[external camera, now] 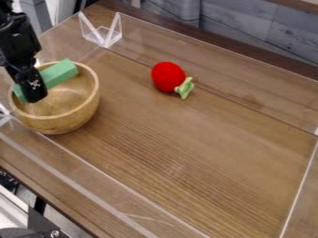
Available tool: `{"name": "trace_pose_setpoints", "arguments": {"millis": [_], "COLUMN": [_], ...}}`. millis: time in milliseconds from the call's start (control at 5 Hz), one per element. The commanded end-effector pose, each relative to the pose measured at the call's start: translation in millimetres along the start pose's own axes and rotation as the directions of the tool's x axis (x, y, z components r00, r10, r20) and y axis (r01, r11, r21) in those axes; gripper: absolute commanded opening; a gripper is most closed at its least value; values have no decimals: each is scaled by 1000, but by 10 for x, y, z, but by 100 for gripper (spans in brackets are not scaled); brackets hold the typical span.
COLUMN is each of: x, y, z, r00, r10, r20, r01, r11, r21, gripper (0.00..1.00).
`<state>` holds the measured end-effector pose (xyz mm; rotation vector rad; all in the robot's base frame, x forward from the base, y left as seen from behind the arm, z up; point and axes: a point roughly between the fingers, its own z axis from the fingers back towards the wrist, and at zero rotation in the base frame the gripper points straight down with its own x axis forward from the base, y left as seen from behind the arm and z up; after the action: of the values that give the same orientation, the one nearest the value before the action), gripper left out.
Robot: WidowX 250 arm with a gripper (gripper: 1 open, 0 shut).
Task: Remove the green stick from the brown bowl and put it on the table
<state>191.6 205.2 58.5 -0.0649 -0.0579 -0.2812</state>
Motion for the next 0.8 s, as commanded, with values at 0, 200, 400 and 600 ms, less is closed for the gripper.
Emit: {"name": "trace_pose_setpoints", "arguments": {"millis": [0, 200, 400, 600], "x": [24, 76, 105, 152], "y": [103, 90, 53, 99], "z": [163, 156, 114, 227], "r00": [999, 999, 999, 999], "r10": [26, 31, 46, 7], "r20": [28, 27, 27, 37], "r01": [-27, -33, -48, -9], "r11": [998, 998, 997, 998], "r21": [60, 60, 61, 69], "gripper": [0, 0, 0, 0]}}
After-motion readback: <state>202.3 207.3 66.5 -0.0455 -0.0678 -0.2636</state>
